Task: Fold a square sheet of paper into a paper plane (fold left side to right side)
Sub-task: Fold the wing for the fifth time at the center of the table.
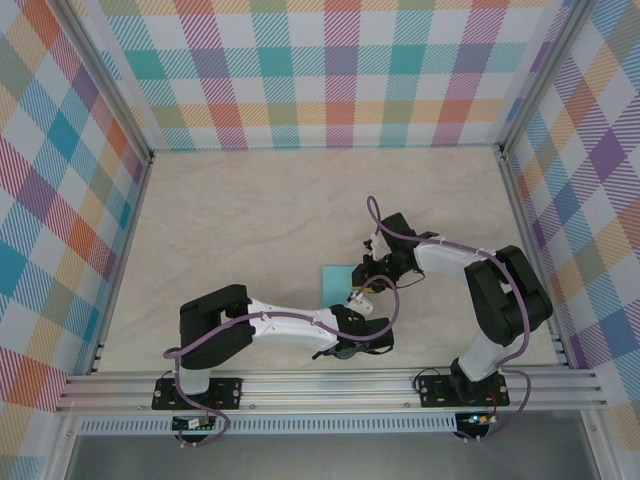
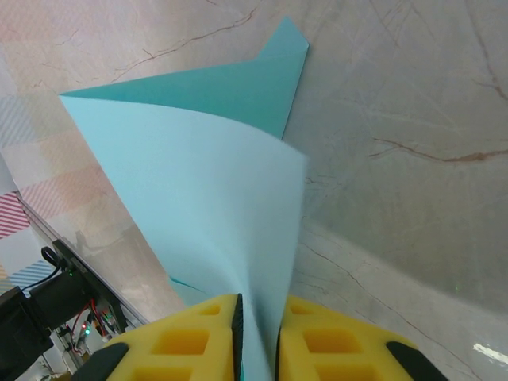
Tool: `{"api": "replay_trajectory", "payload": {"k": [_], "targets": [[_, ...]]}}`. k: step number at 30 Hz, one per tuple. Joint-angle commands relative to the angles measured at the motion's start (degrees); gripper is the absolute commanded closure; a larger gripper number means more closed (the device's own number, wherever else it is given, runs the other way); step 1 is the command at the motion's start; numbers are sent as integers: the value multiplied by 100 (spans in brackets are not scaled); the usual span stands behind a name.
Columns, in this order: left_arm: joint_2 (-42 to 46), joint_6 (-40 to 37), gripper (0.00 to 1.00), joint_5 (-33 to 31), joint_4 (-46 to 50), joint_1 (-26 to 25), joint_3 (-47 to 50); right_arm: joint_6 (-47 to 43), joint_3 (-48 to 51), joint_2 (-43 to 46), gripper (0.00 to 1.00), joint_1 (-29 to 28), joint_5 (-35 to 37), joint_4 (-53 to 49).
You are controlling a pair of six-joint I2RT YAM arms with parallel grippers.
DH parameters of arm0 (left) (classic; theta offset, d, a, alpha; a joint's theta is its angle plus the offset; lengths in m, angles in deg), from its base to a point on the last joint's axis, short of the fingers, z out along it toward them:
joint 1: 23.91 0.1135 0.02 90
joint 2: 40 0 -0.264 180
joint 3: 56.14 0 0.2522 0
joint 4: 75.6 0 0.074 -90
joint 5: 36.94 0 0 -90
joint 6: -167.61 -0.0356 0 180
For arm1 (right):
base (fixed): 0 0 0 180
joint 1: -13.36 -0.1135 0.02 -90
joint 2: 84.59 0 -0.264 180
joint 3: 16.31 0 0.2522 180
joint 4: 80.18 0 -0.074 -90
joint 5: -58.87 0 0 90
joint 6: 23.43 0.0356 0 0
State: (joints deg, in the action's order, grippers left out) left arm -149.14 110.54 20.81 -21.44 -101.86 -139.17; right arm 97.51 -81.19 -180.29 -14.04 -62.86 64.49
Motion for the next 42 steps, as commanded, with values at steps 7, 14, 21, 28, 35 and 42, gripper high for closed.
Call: {"api": "replay_trajectory", "payload": {"k": [7, 14, 21, 28, 35, 42], "targets": [[389, 51, 95, 48, -243, 85, 176, -72, -241, 961, 55, 154, 665, -225], [746, 30, 99, 384, -745, 294, 505, -128, -39, 2246, 28, 536, 1796, -706], [1158, 6, 100, 1116, -1723, 657, 988, -258, 447, 3326, 6, 692, 2679, -971], [1613, 227, 100, 1869, -3122, 1088, 1789, -481, 905, 3633, 0, 701, 2465, -813], [1973, 651, 100, 2655, -4799, 1590, 2811, -189, 1408, 3507, 0, 701, 1645, -68], [2081, 901, 100, 3333, -6048, 1991, 3408, 14, 1638, 3102, 0, 692, 651, 828]]}}
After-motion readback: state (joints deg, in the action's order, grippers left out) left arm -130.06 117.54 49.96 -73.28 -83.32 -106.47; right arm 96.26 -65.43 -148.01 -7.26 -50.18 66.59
